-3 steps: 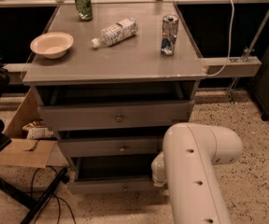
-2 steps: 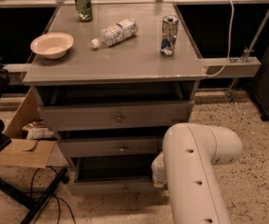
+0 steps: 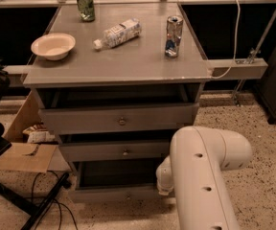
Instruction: Open bottom drawer
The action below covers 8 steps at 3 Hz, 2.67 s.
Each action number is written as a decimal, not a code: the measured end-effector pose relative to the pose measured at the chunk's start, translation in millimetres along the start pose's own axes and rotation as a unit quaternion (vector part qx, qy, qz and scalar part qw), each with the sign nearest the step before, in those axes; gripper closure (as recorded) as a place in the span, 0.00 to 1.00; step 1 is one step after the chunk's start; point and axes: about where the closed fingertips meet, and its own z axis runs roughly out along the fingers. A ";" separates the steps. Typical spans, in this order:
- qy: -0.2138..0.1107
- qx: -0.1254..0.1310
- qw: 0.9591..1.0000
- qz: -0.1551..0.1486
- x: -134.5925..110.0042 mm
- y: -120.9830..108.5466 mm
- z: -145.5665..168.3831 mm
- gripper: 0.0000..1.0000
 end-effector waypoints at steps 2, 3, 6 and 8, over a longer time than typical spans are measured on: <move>0.000 -0.020 1.000 0.010 5.6 19.3 -2.1 1.00; 0.001 -0.031 0.999 0.017 10.3 30.5 -1.0 1.00; 0.003 -0.062 0.997 0.035 23.5 62.6 2.8 1.00; 0.004 -0.087 0.995 0.048 35.2 89.0 4.2 1.00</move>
Offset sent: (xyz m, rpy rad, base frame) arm -0.4154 -0.1377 0.0091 0.0691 0.6602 -0.3472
